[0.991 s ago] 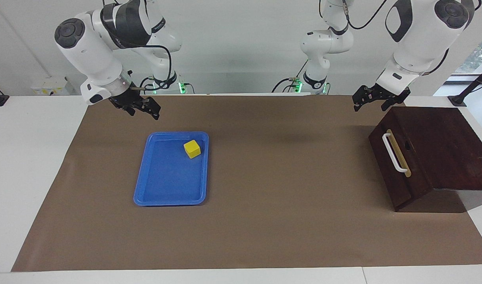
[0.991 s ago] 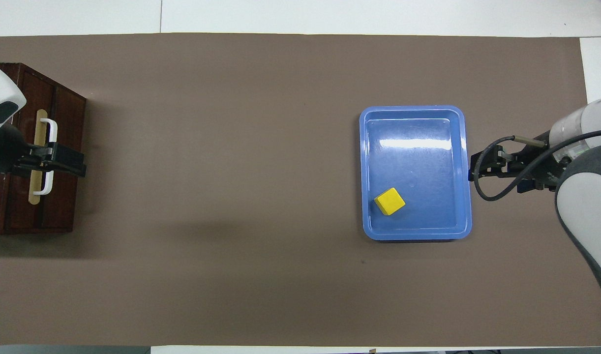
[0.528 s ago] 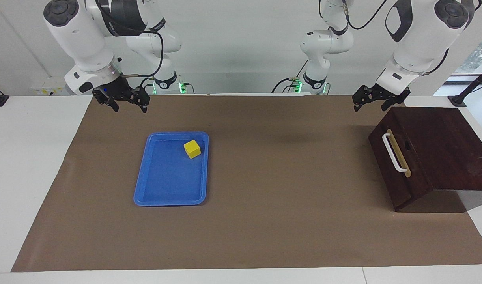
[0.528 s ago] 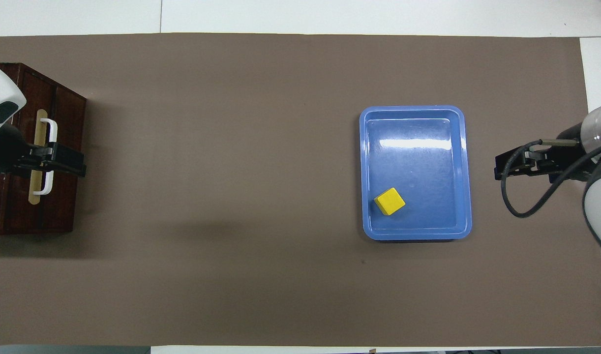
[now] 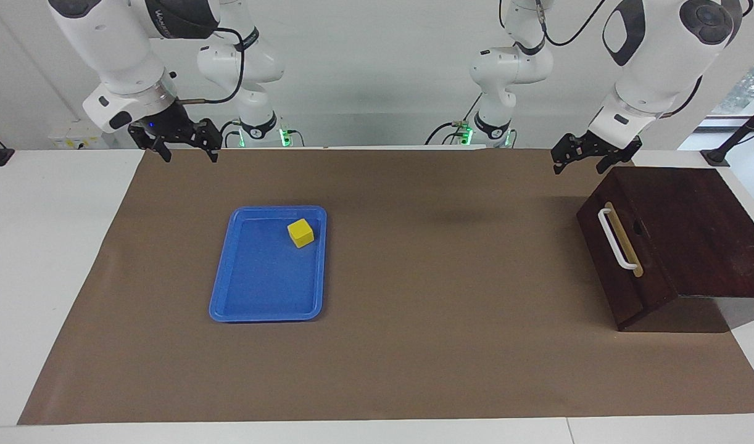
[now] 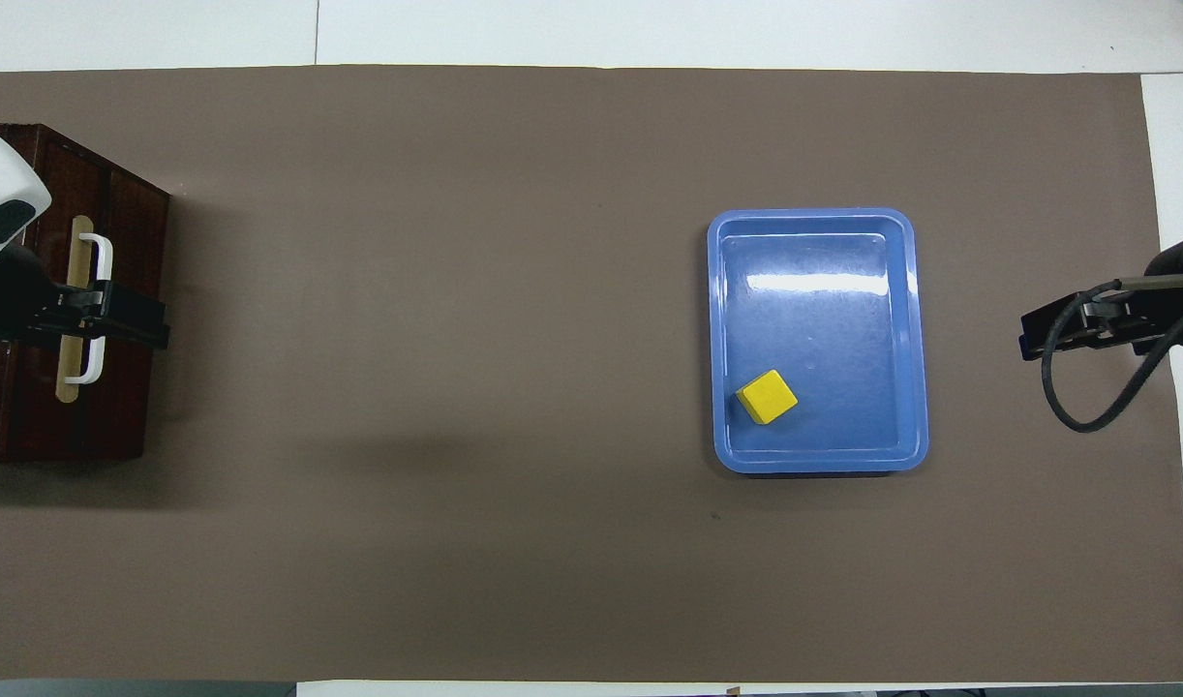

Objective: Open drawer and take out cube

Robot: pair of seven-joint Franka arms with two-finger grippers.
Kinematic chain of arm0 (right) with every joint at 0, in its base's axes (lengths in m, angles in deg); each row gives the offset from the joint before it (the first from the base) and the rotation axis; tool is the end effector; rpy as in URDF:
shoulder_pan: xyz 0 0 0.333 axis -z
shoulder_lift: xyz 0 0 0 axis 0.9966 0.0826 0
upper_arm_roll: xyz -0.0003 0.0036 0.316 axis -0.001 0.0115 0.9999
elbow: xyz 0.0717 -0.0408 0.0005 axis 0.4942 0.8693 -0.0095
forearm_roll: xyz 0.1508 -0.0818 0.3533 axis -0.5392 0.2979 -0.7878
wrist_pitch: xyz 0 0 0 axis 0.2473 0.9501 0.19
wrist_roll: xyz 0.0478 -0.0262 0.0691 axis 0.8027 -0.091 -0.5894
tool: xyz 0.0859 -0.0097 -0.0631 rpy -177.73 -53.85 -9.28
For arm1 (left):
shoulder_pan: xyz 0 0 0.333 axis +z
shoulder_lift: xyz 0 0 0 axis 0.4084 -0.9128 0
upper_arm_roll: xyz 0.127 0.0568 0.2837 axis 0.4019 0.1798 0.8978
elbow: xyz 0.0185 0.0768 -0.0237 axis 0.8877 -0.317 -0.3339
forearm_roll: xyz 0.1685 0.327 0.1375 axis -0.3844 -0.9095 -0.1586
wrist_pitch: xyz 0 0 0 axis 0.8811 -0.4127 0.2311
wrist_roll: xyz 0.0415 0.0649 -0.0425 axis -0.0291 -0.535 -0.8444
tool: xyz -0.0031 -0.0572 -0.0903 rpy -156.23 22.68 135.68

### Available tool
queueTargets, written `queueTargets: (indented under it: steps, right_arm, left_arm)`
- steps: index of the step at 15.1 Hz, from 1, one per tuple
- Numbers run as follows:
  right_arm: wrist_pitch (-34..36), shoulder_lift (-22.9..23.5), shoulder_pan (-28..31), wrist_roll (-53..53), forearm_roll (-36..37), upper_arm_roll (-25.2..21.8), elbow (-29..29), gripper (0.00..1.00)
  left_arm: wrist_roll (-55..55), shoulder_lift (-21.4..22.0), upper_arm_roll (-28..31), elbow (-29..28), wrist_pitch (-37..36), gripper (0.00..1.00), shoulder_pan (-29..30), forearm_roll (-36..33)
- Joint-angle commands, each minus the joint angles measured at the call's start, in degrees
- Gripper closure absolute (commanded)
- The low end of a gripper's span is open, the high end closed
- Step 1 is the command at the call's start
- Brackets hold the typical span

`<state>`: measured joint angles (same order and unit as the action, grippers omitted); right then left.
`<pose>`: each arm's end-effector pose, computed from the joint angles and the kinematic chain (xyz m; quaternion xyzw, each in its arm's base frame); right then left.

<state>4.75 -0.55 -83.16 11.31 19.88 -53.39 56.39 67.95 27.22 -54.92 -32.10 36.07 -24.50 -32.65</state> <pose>0.5353 -0.0003 0.5901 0.9971 0.0068 -0.0748 0.0090 0.5366 -0.0581 0.5922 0.9975 -0.0385 -0.0585 0.0009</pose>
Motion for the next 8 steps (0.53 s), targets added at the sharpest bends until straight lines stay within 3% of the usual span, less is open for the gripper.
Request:
queueTargets:
  steps: [1, 4, 8]
  right_arm:
    - [-2.62, 0.24, 1.33, -1.56, 1.09, 0.56, 1.81, 0.0]
    - [-2.19, 0.85, 1.42, -1.3, 0.91, 0.56, 1.11, 0.0]
    - [2.01, 1.39, 2.03, -1.3, 0.82, 0.47, -4.77, 0.0]
  left_arm:
    - [0.16, 1.63, 0.06, -1.46, 0.29, 0.0, 0.04, -0.39]
    - [0.16, 1.63, 0.06, -1.46, 0.29, 0.0, 0.04, -0.39]
    - [0.16, 1.63, 0.06, -1.46, 0.29, 0.0, 0.04, -0.39]
